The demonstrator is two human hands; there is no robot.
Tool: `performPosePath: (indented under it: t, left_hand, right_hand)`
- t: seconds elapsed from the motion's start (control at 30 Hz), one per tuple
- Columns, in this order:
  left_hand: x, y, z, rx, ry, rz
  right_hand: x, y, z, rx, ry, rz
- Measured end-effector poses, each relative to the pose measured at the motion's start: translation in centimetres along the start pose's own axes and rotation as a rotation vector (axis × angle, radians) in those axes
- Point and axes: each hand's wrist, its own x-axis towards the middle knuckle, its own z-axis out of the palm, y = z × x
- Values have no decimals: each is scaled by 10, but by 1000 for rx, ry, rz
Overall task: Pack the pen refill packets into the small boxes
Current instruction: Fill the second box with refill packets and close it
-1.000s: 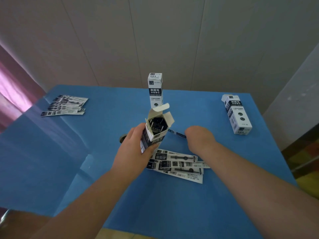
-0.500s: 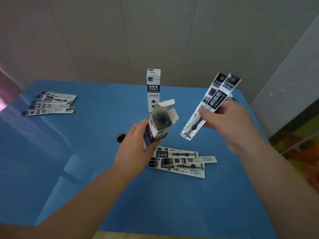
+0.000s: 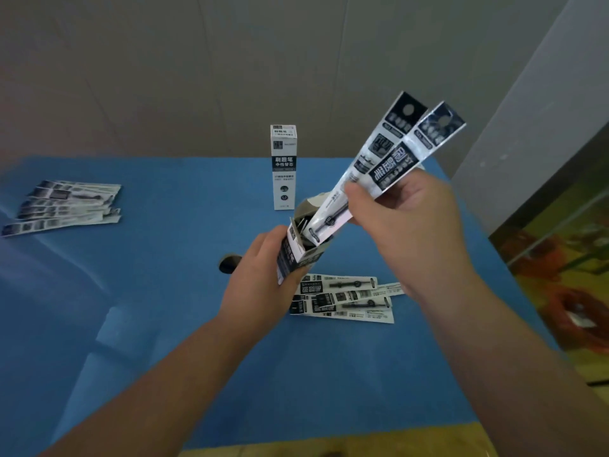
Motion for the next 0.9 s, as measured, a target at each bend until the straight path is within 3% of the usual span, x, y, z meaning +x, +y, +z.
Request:
performPosePath:
  t: [0.7,0.9]
  left_hand:
    - [9,-15,-6,-41,-56,89]
    - [10,-15,-6,-41,-53,113]
  right_hand:
    - [-7,0,30,-330,-77,143]
    - [-2,0,34,-423,-211,174]
